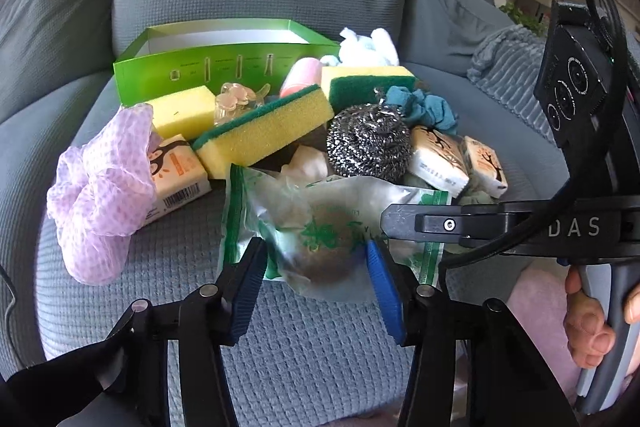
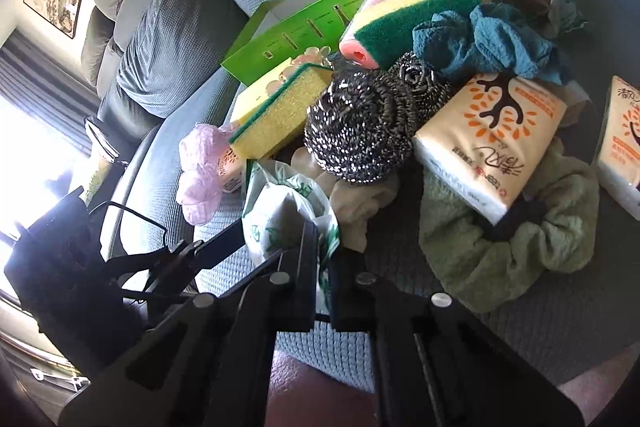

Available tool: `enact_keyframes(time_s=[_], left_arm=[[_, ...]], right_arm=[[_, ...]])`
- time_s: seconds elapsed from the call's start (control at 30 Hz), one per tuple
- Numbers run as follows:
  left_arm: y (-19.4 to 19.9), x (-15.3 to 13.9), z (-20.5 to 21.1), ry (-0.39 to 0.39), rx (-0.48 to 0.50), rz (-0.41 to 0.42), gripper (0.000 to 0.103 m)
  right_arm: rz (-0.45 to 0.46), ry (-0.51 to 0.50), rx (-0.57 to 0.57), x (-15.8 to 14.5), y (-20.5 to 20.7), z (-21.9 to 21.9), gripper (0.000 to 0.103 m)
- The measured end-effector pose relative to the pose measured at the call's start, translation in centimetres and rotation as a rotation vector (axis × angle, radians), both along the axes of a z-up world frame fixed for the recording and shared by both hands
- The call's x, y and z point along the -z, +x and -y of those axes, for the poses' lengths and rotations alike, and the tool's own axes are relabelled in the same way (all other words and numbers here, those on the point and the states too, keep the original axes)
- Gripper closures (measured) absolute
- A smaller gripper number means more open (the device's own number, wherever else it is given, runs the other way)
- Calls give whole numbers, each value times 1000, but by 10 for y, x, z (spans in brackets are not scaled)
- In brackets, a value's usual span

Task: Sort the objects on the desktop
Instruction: 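Close the right gripper on the clear green-printed plastic bag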

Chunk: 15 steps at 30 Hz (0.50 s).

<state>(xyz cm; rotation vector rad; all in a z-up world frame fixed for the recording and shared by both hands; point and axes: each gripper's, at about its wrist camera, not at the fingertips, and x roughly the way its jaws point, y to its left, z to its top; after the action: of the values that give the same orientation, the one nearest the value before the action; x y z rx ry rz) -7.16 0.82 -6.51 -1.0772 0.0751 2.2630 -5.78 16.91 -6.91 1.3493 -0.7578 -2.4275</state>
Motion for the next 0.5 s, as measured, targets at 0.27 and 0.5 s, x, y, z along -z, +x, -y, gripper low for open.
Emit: enact_keyframes(time_s=[0.27, 0.5], left_arm=[[2, -2, -4, 2, 3, -6, 52], [7, -1, -6, -22, 6, -17, 52]], right_arm=[[-28, 9, -19, -4, 6, -2, 99], [-10, 101, -32, -8, 9, 3, 96]])
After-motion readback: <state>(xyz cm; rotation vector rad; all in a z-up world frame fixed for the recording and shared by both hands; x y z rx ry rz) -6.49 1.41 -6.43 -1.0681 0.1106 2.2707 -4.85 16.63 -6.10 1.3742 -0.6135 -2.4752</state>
